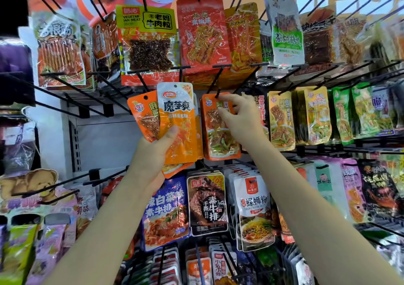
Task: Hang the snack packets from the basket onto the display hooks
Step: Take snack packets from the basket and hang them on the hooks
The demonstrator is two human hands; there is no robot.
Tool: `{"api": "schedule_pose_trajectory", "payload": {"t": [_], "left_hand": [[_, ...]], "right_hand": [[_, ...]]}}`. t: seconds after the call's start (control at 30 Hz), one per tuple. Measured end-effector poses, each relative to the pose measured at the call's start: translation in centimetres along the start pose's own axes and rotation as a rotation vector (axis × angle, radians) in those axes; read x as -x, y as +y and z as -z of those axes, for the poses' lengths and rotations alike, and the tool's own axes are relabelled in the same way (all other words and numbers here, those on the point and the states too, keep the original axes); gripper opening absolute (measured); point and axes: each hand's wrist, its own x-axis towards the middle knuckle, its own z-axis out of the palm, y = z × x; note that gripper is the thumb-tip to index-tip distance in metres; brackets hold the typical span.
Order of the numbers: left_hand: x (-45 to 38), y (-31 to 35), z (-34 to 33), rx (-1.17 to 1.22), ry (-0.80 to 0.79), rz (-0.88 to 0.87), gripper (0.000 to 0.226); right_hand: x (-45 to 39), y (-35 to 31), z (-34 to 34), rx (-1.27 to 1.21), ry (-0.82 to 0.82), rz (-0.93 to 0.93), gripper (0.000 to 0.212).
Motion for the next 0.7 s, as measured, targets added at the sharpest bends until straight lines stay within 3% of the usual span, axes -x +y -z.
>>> {"api": "schedule_pose_trajectory", "payload": {"t": [0.13, 0.23, 0.3, 0.43, 0.5, 0.57, 0.7], "left_hand": [[-0.1, -0.1, -0.1, 0.018, -0.018, -0.02, 0.021], [0.1, -0.2, -0.6, 0.014, -0.081, -0.026, 0.035], [0.2, -0.2, -0.9, -0.01, -0.091, -0.011, 0.037], [0.4, 0.8, 0.4, -0.039, 0.044, 0.037, 0.024], [0.4, 1.7, 1.9, 0.01, 0.059, 0.058, 0.037], [0.6, 2.2, 3.1, -0.043, 0.054, 0.004, 0.03], [1.1, 2.5, 4.4, -0.074, 0.054, -0.056, 0.017]], "right_hand": [[1.3, -0.9, 0.2, -0.052, 0.144, 0.109, 0.023], [2.7, -2.9, 0.0, -0.284, -0.11, 0.045, 0.027], [3.0, -3.2, -1.0, -0.317, -0.175, 0.039, 0.024], [2.7, -2.5, -1.6, -0.372, -0.123, -0.033, 0.062], [2.8, -1.8, -1.6, -0.421, -0.098, -0.012, 0.058], [2.9, -1.4, -1.8, -0.45, -0.093, 0.025, 0.066], [2.4, -2.6, -3.5, -0.384, -0.081, 0.137, 0.046]]}}
